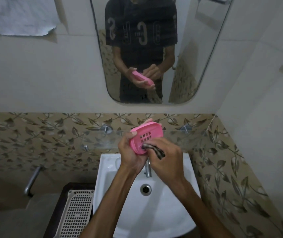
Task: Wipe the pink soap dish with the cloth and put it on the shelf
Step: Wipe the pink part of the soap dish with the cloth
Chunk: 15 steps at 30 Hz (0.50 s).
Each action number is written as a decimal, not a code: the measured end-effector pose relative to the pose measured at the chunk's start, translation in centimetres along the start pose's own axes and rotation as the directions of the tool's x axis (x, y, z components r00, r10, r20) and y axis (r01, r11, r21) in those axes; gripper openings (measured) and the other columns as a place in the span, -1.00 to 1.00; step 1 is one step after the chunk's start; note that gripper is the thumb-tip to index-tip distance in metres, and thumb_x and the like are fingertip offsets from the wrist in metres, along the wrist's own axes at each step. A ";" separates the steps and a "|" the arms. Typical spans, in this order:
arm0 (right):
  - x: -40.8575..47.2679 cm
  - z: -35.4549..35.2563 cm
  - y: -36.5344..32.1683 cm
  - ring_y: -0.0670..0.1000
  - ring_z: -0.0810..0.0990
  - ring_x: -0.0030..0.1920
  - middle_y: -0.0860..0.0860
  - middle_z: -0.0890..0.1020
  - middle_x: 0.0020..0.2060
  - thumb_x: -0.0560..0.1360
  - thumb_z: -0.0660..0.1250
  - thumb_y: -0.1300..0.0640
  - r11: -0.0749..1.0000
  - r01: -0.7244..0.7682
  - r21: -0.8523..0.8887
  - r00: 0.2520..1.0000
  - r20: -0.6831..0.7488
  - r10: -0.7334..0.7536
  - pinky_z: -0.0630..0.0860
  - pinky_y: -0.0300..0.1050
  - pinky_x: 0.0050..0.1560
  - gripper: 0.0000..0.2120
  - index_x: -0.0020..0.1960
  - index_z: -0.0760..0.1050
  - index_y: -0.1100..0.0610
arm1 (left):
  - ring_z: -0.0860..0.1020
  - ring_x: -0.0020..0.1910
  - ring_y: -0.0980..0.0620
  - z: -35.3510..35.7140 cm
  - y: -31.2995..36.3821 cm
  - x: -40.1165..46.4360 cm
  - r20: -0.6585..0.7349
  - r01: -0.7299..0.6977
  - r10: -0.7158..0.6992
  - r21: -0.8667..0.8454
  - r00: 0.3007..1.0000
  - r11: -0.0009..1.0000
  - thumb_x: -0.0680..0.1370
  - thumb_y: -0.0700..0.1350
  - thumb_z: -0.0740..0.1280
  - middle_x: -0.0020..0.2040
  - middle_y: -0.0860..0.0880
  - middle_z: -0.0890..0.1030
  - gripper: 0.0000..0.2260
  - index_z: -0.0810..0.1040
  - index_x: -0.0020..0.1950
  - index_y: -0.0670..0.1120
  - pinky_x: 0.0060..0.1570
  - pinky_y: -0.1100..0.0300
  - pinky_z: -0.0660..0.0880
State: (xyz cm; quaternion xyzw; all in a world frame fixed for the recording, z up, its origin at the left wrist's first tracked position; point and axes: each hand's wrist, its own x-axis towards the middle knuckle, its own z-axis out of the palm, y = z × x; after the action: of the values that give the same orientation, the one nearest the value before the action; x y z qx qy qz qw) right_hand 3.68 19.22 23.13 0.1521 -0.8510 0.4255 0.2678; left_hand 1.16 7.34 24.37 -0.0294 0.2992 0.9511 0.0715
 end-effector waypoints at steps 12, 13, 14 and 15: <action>-0.1 0.3 0.0 -0.18 0.62 -0.05 -0.07 0.69 -0.01 0.48 0.47 0.32 0.989 -0.147 -0.004 0.989 -0.037 0.147 0.62 -0.26 0.04 -0.75 0.09 0.70 0.06 | 0.51 0.11 -0.21 -0.6 -0.6 -0.4 -0.028 0.006 -0.006 -0.009 1.000 1.000 0.36 0.00 0.34 0.25 -0.36 0.53 -0.31 0.50 0.47 -0.25 0.12 -0.06 0.45; -0.6 0.3 -0.3 -0.17 0.63 -0.04 -0.06 0.69 0.00 0.47 0.47 0.32 0.998 -0.067 -0.007 0.997 0.025 0.067 0.60 -0.31 0.06 -0.74 0.09 0.70 0.05 | 0.51 0.09 -0.21 -0.9 -0.7 -0.4 -0.044 0.008 -0.009 -0.025 0.999 1.000 0.37 0.00 0.32 0.23 -0.35 0.53 -0.33 0.51 0.45 -0.25 0.13 -0.06 0.44; -0.7 0.3 -0.3 -0.15 0.64 -0.03 -0.05 0.70 0.00 0.47 0.47 0.31 1.000 -0.010 -0.010 0.998 0.059 0.011 0.60 -0.32 0.08 -0.74 0.09 0.70 0.06 | 0.49 0.13 -0.24 -1.0 -0.6 -0.5 -0.048 0.017 -0.019 -0.028 0.999 0.999 0.40 -0.01 0.28 0.26 -0.38 0.51 -0.35 0.51 0.46 -0.25 0.18 -0.07 0.43; -0.4 0.1 0.1 -0.13 0.65 -0.02 -0.03 0.71 0.01 0.46 0.47 0.32 1.000 -0.014 -0.022 0.999 0.048 0.015 0.61 -0.27 0.09 -0.74 0.08 0.70 0.07 | 0.44 0.20 -0.26 -1.0 -0.5 -0.5 -0.045 0.026 -0.027 -0.020 0.999 0.999 0.42 -0.01 0.25 0.33 -0.42 0.47 -0.35 0.47 0.49 -0.26 0.23 -0.09 0.39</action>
State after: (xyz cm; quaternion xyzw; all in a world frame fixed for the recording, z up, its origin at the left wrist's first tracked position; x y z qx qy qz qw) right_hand 3.96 19.22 22.83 0.1535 -0.8628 0.4144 0.2457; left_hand 1.75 7.16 23.32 -0.0556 0.2910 0.9520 0.0772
